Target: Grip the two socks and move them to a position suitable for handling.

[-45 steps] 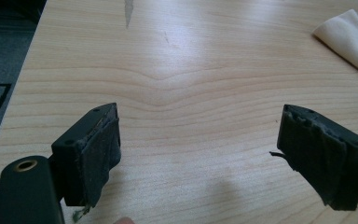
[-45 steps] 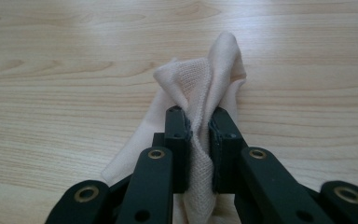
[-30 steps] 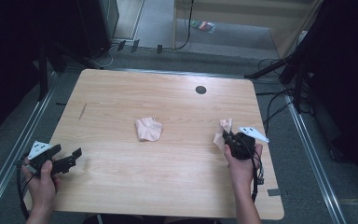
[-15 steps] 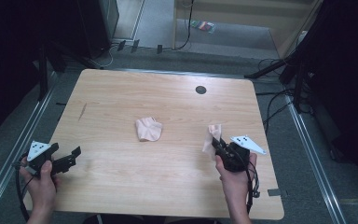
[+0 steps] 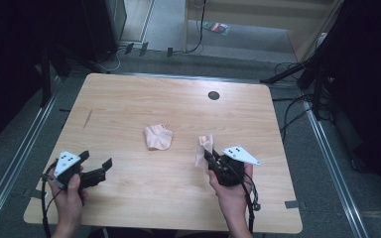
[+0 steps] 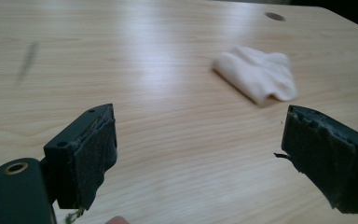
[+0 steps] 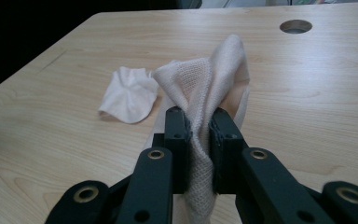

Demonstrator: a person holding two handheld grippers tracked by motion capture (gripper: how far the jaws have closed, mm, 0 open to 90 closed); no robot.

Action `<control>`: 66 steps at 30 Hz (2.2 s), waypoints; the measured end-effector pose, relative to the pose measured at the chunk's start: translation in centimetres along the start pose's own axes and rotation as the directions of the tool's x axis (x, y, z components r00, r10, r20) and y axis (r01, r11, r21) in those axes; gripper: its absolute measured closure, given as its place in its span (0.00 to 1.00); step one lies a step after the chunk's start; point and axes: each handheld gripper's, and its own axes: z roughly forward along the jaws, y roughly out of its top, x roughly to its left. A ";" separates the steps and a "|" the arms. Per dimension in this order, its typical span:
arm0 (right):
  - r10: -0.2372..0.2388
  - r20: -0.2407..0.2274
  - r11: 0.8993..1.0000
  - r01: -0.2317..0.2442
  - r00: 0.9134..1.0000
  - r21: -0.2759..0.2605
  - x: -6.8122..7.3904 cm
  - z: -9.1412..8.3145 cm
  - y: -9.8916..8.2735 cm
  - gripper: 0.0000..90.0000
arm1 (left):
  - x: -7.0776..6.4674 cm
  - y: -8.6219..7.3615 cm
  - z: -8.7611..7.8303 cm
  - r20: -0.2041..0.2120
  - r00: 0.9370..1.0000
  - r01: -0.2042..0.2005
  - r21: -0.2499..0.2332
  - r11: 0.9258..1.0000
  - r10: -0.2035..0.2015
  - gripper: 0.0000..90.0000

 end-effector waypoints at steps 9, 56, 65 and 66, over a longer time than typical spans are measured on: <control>-0.050 -0.042 0.997 0.052 0.998 0.055 2.5 2.0 -1.4 0.89 | -4.4 -0.3 1.8 0.116 0.990 -0.083 0.040 0.996 0.078 0.12; -0.251 -0.084 0.942 0.263 0.964 0.207 6.7 6.6 -6.4 0.91 | -7.5 -2.1 4.3 0.255 0.960 -0.153 0.123 0.981 0.118 0.13; -0.237 -0.133 0.961 0.252 0.962 0.112 7.5 4.9 -4.0 0.94 | -8.1 -2.2 4.5 0.283 0.952 -0.160 0.125 0.979 0.120 0.13; -0.232 -0.142 0.964 0.247 0.962 0.098 7.7 4.6 -3.5 0.94 | -8.2 -2.2 4.6 0.291 0.950 -0.160 0.130 0.978 0.117 0.13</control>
